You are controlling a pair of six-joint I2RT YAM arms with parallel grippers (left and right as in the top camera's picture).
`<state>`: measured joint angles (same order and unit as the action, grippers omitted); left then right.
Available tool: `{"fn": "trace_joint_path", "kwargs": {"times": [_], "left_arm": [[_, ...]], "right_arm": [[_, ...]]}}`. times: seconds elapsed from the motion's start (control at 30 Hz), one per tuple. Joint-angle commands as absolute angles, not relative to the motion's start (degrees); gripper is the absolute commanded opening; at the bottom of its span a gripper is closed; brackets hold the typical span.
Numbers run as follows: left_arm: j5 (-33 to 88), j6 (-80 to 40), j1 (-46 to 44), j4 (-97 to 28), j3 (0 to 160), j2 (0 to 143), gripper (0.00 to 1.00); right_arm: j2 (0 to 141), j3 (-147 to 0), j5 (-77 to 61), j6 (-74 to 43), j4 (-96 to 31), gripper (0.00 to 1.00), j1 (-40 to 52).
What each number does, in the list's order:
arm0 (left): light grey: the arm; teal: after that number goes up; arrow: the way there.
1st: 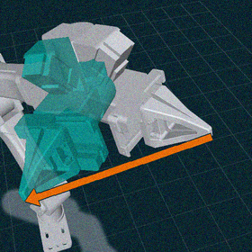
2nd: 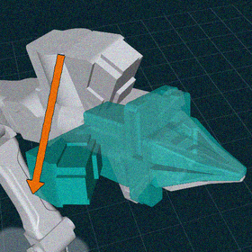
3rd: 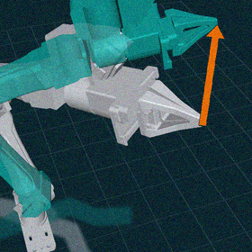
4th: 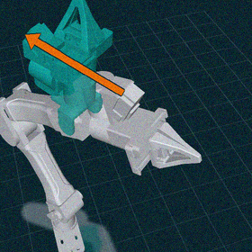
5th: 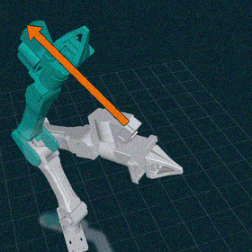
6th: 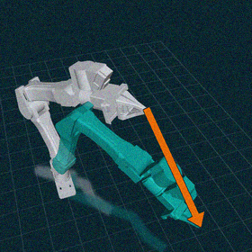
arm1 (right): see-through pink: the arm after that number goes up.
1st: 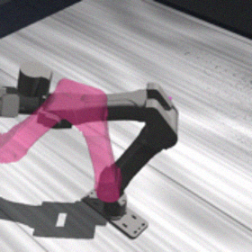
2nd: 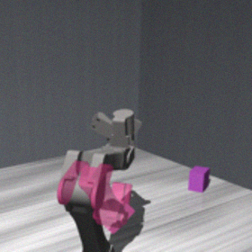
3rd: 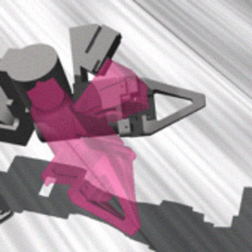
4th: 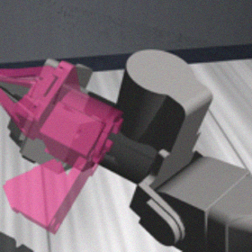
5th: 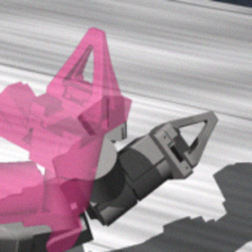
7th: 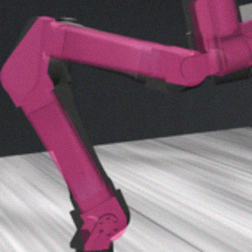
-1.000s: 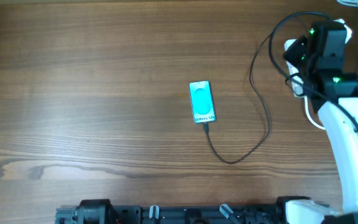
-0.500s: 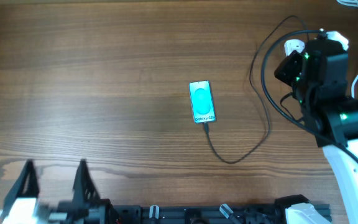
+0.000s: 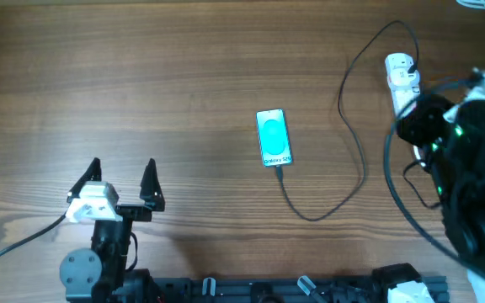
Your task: Plug charger to phone and switch on socket
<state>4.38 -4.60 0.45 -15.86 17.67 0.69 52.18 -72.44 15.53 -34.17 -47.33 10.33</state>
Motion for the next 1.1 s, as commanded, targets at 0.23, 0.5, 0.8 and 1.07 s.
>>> {"fn": "trace_joint_path", "kwargs": {"times": [0.23, 0.5, 0.8, 1.07], "left_arm": [[4.89, -4.93, 0.49, -48.95, 17.26, 0.32, 1.0], [4.89, -4.93, 0.49, -56.14, 17.26, 0.34, 1.0], [4.89, -4.93, 0.49, -56.14, 17.26, 0.34, 1.0], [4.89, -4.93, 0.49, -56.14, 17.26, 0.34, 1.0]], "right_arm": [[46.85, -72.75, 9.34, -29.95, -49.12, 1.0, 10.55], [46.94, -72.73, 8.1, -26.92, -53.52, 0.99, 10.55], [53.67, -72.64, 8.45, -14.33, -20.12, 1.0, 10.55], [58.83, -71.55, 5.32, -9.37, -10.79, 1.0, 9.96]]}}
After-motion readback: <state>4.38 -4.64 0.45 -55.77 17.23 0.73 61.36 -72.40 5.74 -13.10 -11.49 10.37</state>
